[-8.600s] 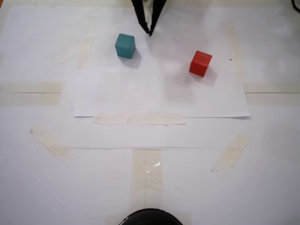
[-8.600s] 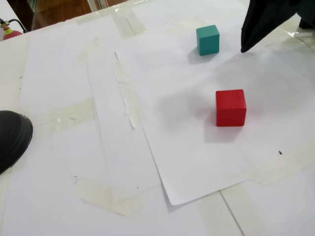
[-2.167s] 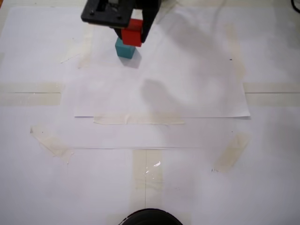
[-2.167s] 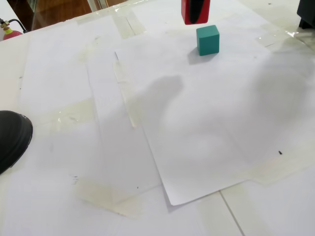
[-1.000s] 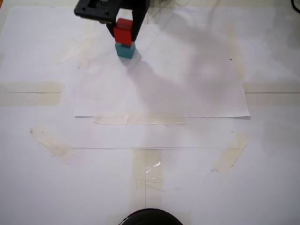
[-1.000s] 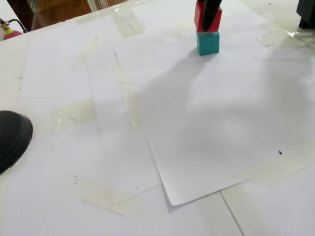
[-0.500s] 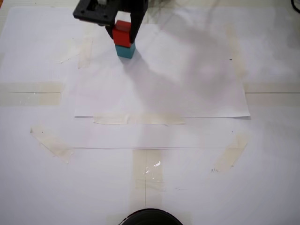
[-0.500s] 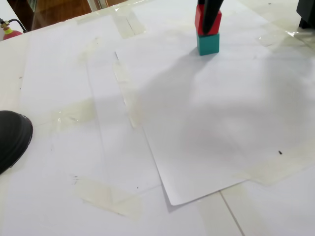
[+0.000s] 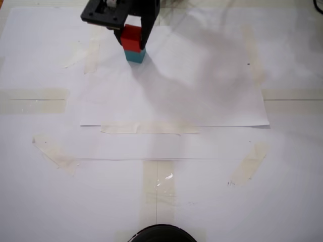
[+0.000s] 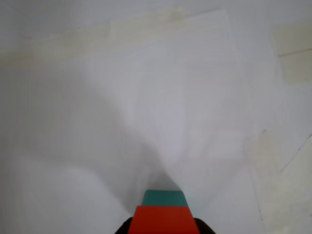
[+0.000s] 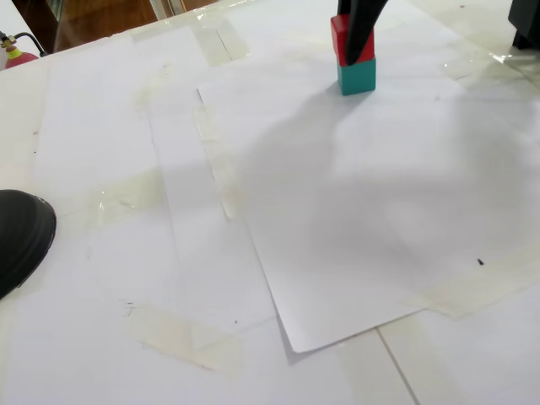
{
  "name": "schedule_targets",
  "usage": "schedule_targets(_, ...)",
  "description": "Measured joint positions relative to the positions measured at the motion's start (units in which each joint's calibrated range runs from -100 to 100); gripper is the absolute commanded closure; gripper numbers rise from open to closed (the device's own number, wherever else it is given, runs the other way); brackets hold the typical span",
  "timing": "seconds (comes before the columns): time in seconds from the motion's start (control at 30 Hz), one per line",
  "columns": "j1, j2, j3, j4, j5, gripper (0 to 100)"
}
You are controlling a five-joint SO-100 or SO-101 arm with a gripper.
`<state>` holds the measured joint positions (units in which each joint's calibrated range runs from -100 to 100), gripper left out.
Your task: Put the red cube on the top of the blue cube.
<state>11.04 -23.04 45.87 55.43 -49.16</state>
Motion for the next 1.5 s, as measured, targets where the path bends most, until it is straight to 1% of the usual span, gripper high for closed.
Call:
schedule_targets(0.23, -0.15, 0.09, 0.36, 0.08, -1.07, 76)
schedule_targets(0.33, -1.02, 0.09, 0.36, 0.08, -2.2, 71)
schedule_targets(0.57, -3.36, 0.09, 0.36, -2.11, -2.83, 63)
schedule_targets(0.9, -3.87, 0.09, 0.36, -2.93, -3.47, 62)
schedule_targets(1.07, -2.05, 0.09, 0.36, -2.28, -2.25, 62)
schedule_targets(1.27, -0.51, -1.3, -0.81, 2.93, -1.37, 62)
schedule_targets(1.5, -2.56, -4.69, -9.13, 11.06, -2.49, 62)
